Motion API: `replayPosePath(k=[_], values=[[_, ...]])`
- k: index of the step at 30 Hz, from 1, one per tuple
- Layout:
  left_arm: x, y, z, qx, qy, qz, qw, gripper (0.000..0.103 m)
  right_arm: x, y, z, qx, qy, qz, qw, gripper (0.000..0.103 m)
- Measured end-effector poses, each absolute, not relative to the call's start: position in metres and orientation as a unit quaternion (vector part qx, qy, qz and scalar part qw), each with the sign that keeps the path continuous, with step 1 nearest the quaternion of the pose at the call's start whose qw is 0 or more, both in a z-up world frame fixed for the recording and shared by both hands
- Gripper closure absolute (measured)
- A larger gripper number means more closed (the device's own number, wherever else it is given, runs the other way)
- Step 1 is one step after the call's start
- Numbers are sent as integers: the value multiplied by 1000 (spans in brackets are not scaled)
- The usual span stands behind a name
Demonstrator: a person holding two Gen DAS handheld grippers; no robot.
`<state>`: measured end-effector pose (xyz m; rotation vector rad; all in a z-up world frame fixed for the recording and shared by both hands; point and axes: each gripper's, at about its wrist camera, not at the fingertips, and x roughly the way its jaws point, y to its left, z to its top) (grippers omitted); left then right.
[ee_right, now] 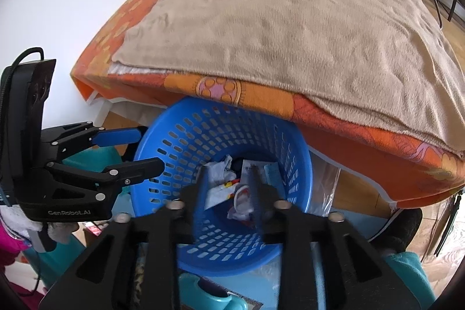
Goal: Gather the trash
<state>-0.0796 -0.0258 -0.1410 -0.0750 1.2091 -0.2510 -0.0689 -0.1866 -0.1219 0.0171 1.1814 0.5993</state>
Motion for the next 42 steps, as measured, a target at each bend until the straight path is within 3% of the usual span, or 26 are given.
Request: replayPosePath(k=[20, 23, 25, 39, 42], values=[[-27, -15, -49, -49, 488, -94, 866, 38, -30, -191, -49, 2, 486, 269, 832, 61], [-14, -13, -31, -43, 470, -89, 877, 26, -23, -190, -37, 0, 472, 272, 839, 52], [-9, -11, -22, -39, 459, -87, 883, 26, -19, -189, -30, -2, 462, 275, 843, 45], [18, -1, 3, -52, 419, -83, 902, 24, 16, -196, -7, 18, 424, 256, 868, 44], [19, 0, 3, -54, 417, -87, 903, 24, 22, -199, -5, 27, 419, 248, 873, 40]])
